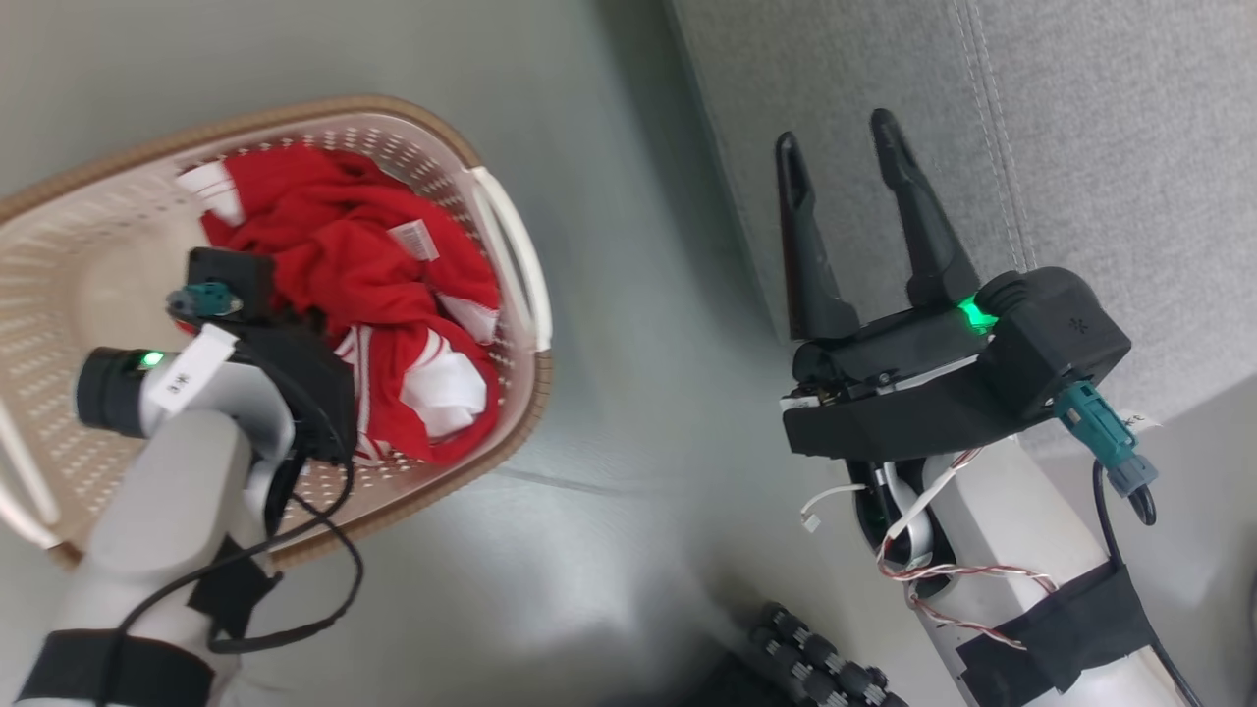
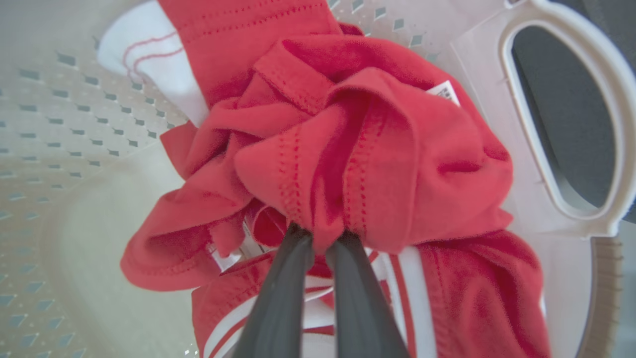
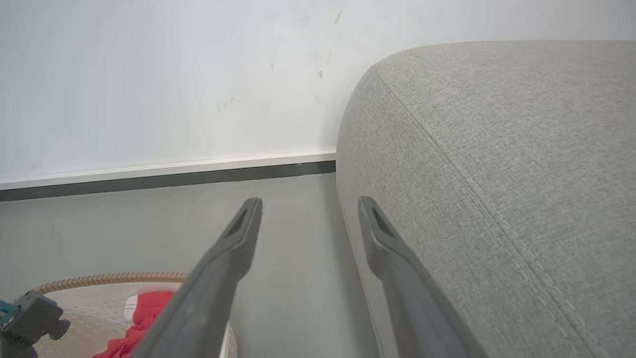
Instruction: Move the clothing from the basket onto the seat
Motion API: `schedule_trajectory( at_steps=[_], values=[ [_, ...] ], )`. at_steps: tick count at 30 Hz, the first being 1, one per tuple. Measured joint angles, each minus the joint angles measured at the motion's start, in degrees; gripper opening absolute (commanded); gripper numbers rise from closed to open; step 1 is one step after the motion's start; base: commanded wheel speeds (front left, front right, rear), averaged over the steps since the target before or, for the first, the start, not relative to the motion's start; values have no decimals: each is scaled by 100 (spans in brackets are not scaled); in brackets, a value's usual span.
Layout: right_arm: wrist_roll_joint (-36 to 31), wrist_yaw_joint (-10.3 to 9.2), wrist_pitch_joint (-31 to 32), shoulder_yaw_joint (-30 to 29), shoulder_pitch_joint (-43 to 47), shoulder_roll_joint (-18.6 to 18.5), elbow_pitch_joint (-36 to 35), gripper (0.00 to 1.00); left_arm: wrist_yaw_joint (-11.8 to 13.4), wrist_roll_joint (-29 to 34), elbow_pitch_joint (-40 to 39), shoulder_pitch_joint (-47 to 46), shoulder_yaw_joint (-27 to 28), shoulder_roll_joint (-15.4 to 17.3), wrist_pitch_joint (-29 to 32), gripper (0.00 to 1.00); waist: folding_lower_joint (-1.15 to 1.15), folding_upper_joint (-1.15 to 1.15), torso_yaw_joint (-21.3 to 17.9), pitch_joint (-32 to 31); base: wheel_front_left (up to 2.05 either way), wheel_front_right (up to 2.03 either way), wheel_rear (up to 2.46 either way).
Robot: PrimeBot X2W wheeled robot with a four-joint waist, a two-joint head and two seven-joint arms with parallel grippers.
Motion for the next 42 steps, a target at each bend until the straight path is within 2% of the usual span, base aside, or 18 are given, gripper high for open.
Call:
schedule_trajectory(
  at_steps=[8,25,33,42],
  values=[
    [-105,0,0,-88,0,-25,134,100,-118,-34,-11,12,-35,-145,-299,0,0,0,310,-288,0,0,0],
    [-256,33,0,-267,255,-403,520,100,-256,-312,-297,515,-99,-441,-1224,0,0,0,1001,-1335,0,0,0],
    [-256,111,0,-339,523,-573,652,100,-299,-433,-662,966,-34,-433,-1612,0,0,0,1313,-1981,0,0,0],
    [-254,185,0,-380,791,-694,743,100,-300,-725,-1335,1305,223,-422,-1722,0,0,0,1620,-2578,0,0,0]
  ],
)
